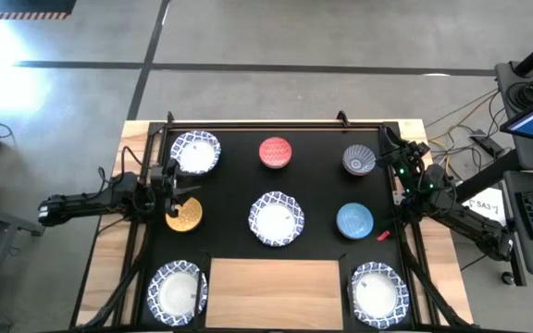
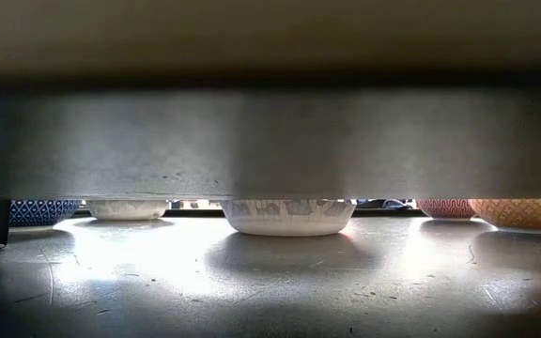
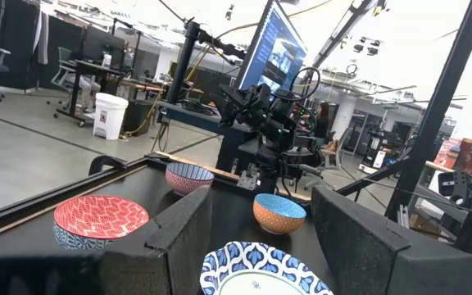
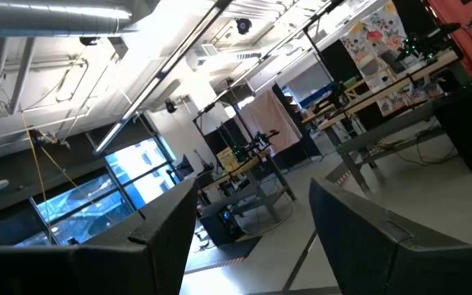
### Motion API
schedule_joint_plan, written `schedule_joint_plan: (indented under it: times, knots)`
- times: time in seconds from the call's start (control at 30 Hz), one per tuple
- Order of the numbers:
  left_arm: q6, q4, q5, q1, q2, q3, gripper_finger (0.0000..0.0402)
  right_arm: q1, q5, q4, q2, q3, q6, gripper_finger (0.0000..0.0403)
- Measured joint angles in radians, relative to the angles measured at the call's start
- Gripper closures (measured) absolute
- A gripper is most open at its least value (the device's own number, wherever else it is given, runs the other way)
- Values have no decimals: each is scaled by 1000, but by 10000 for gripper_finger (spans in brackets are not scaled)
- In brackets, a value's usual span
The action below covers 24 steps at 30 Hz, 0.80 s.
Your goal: Place and stack bowls onto a shelf
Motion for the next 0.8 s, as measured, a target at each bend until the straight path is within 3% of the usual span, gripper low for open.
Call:
schedule_joint_plan:
  times: [0.8]
  knots:
    - [0, 0, 0, 0, 0, 0, 208, 0, -20, -46, 0, 0, -13, 179]
